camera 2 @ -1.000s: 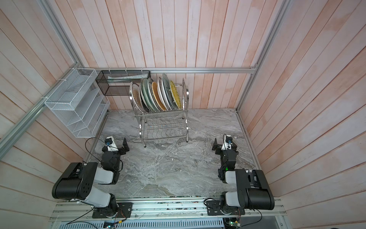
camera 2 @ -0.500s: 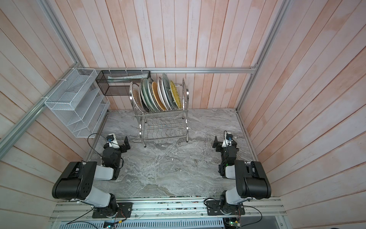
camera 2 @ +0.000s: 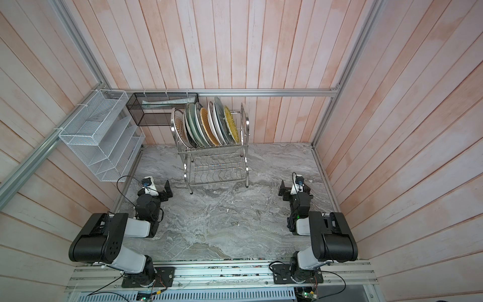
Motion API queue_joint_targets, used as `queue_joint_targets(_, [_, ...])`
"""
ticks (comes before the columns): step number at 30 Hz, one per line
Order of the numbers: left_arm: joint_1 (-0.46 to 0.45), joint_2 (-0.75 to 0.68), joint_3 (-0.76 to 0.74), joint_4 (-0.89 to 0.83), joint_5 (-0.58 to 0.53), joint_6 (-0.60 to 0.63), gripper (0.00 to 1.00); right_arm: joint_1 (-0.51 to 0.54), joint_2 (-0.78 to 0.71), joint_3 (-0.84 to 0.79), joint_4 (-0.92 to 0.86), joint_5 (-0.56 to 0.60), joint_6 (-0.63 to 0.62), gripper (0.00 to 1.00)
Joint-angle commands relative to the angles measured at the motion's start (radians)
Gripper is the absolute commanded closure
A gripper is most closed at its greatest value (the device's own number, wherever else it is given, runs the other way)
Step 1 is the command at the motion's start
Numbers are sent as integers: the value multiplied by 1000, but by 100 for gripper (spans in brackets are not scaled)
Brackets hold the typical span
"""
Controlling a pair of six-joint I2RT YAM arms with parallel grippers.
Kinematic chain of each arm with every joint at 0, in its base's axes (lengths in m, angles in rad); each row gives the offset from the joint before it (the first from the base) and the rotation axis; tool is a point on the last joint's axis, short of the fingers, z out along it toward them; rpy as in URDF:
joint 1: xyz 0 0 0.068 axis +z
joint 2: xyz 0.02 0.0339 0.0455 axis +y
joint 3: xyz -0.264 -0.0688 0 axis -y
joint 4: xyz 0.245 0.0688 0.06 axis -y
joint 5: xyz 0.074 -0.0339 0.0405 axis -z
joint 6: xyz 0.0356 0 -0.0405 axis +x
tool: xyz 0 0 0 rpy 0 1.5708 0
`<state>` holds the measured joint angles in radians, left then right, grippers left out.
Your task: Load the plates into the dish rack
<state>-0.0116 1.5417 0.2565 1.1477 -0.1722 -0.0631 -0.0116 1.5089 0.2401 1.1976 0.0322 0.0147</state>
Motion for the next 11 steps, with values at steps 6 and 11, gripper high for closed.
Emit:
queue_joint_targets(6, [4, 6, 33, -33, 0, 8, 0, 1, 8, -1, 8, 29, -15, 2])
queue_joint_targets(11, [4, 1, 20, -13, 0, 11, 0, 1, 8, 1, 5, 24, -15, 2])
